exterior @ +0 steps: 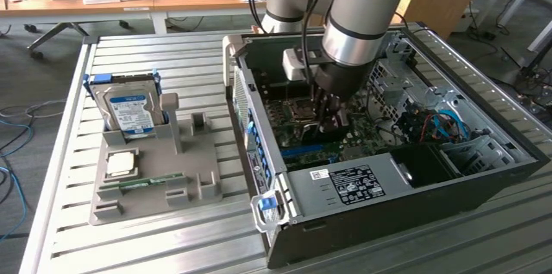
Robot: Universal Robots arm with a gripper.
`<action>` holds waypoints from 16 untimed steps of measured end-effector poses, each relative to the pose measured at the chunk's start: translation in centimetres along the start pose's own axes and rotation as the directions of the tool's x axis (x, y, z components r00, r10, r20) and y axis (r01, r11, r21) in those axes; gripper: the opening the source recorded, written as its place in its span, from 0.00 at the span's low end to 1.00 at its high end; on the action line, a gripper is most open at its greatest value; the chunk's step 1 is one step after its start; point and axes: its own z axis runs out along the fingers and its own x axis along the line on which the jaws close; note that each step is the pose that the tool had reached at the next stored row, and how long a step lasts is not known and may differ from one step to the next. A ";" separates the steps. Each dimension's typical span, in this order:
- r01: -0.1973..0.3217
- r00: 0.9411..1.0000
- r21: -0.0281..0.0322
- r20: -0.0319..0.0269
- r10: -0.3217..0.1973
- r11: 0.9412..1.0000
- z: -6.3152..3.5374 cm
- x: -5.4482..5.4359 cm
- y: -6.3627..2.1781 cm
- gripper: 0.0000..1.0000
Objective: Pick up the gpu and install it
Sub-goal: 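Insert the gpu into the slot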
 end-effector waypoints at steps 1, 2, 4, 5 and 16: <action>0.000 1.000 0.000 0.000 0.000 1.000 0.00 0.0 0.07 0.27; 0.000 1.000 0.000 0.000 0.000 1.000 0.00 0.0 0.13 0.27; 0.000 1.000 0.000 0.000 0.000 1.000 0.00 0.0 0.19 0.27; 0.000 1.000 0.000 0.000 0.000 1.000 0.00 0.0 0.23 0.27; 0.000 1.000 0.000 0.000 0.000 1.000 0.25 0.0 0.31 0.27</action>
